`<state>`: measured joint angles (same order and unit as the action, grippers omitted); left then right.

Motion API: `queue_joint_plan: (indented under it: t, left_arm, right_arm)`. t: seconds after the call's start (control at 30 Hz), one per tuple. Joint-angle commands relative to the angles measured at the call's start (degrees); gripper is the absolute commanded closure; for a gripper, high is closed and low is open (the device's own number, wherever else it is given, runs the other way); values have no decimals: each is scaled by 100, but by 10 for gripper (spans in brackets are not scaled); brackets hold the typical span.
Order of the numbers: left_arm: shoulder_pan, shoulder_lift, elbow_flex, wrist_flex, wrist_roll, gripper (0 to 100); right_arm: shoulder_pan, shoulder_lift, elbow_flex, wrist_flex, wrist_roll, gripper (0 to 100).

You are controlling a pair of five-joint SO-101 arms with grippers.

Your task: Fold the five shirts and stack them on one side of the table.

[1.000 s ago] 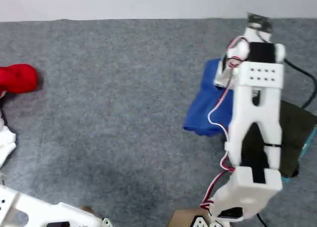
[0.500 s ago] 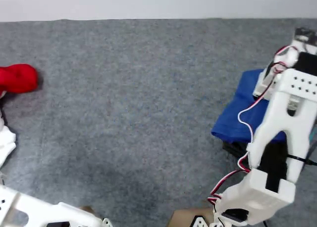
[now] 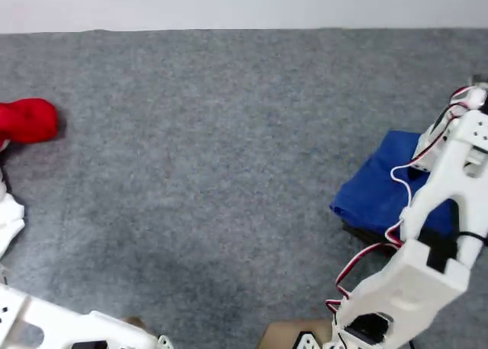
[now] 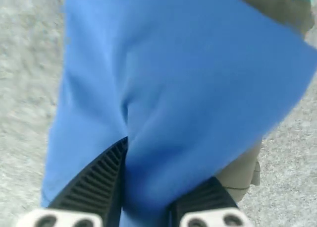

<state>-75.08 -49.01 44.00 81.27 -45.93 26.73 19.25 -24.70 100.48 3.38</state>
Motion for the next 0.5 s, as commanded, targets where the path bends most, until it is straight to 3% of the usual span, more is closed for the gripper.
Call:
queue_joint_plan:
  t: [0.0,0.1,0.3,0.47]
  left_arm:
    - [53,-141,-171,-53,-114,995]
    - [53,-141,-171,-62,-114,995]
    - [53,-141,-171,-70,-114,995]
    - [53,-141,-171,-70,-114,995]
  right_arm:
    - [145,259,-70,31,343,983]
    - [268,470,-123,-92,615,947]
    - [734,462,-642,233,607,730]
    - [1147,462,-1134,233,905,698]
